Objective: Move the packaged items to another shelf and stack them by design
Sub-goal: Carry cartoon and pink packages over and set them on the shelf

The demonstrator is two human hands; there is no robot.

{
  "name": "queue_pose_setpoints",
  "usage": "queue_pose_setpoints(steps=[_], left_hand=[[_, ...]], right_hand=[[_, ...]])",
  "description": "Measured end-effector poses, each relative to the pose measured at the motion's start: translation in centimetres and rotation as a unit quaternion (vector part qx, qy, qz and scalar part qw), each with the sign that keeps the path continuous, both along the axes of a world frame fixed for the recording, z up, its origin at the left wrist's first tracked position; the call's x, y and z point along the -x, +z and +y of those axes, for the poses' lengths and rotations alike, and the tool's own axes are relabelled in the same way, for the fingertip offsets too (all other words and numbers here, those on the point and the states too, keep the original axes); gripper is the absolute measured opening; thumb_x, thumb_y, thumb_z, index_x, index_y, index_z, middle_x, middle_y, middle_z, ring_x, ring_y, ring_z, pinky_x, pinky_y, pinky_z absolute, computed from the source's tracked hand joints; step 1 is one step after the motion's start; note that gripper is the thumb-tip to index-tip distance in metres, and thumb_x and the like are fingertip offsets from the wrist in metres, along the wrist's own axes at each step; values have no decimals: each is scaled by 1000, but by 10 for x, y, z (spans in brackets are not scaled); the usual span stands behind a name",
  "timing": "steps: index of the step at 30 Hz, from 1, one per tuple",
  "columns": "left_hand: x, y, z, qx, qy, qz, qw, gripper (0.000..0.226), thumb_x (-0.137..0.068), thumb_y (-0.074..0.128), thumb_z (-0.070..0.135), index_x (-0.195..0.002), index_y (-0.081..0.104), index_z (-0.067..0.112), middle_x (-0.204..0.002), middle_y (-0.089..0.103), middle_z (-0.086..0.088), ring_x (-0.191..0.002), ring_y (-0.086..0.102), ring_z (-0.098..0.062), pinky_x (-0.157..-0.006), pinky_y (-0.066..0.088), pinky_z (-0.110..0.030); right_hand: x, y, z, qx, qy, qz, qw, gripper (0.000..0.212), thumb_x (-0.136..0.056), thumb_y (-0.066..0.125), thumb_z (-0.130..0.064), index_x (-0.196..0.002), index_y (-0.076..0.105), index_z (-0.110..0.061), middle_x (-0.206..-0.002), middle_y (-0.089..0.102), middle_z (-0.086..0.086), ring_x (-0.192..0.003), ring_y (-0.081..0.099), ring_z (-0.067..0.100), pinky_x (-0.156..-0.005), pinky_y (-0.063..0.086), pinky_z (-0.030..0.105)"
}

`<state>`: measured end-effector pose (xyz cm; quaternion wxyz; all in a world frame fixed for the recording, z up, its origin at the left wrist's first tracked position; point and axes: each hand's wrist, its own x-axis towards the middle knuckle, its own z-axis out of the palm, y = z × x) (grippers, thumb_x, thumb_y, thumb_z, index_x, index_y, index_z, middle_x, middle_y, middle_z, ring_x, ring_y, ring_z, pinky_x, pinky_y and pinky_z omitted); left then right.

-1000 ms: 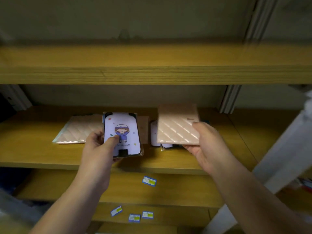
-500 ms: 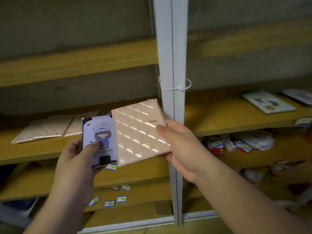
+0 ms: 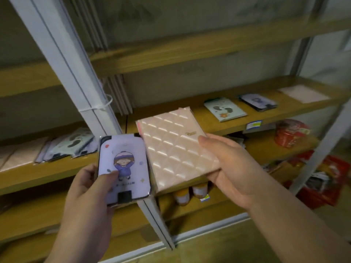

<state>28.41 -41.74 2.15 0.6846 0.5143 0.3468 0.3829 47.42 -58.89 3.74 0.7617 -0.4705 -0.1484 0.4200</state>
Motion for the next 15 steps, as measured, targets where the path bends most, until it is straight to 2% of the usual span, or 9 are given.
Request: queue_pose_setpoints(steps=[2, 4, 8, 9, 11, 12, 13, 15], left_hand=[[-26, 1, -12, 11, -21, 5, 1000, 20, -85, 68, 11, -103, 69, 19, -96, 79, -7, -84, 77, -25, -53, 59, -33], [-57, 1, -21, 25, -46, 13, 999, 19, -87, 65, 8, -102, 67, 19, -91, 79, -4, -79, 77, -23, -51, 58, -30], [-128, -3, -38, 63, -95, 30, 993, 22, -86, 67, 9, -104, 65, 21, -85, 79, -2, -75, 77, -22, -53, 59, -33], [-148, -3, -43, 70, -103, 33, 992, 23, -86, 67, 9, -105, 66, 21, -84, 79, -3, -74, 77, -22, -53, 60, -34], [-187, -4, -50, 76, -127, 34, 988, 23, -86, 68, 10, -107, 66, 21, -84, 80, -3, -73, 77, -22, -55, 62, -38], [-208, -4, -54, 78, -139, 37, 987, 23, -87, 68, 10, -107, 66, 20, -85, 80, -3, -74, 77, -22, -61, 63, -43], [-229, -4, -58, 82, -149, 41, 985, 24, -87, 68, 10, -108, 66, 21, -85, 80, -3, -75, 77, -22, -68, 64, -47], [-270, -5, -62, 92, -167, 48, 981, 25, -88, 67, 7, -109, 64, 20, -87, 80, -4, -78, 78, -23, -68, 63, -43]], right_hand=[[-21, -6, -15, 1, -31, 20, 999, 49, -91, 65, -27, -135, 55, -11, -121, 72, 16, -108, 71, 31, -82, 59, 42], [-43, -13, -32, 7, -74, 35, 997, 52, -88, 65, -28, -136, 55, -10, -122, 71, 19, -109, 71, 34, -86, 59, 45], [-93, -22, -62, 27, -168, 45, 984, 33, -97, 59, -22, -129, 61, -11, -116, 74, 18, -104, 73, 32, -93, 56, 48], [-105, -23, -69, 32, -184, 36, 982, 27, -98, 58, -19, -124, 63, -10, -112, 75, 16, -99, 75, 28, -88, 58, 44], [-133, -22, -81, 60, -214, -10, 975, 18, -100, 55, -11, -114, 66, -11, -99, 75, 7, -82, 76, 10, -68, 61, 28], [-147, -18, -87, 85, -233, -32, 968, 19, -100, 54, -6, -113, 67, -10, -94, 72, 3, -74, 75, 4, -60, 58, 21], [-163, -15, -93, 110, -250, -41, 961, 19, -100, 54, -6, -113, 67, -8, -95, 71, 4, -72, 74, 4, -60, 58, 20], [-196, -11, -106, 143, -266, -34, 953, 21, -100, 56, -14, -115, 68, -6, -111, 69, 18, -86, 73, 22, -75, 62, 36]])
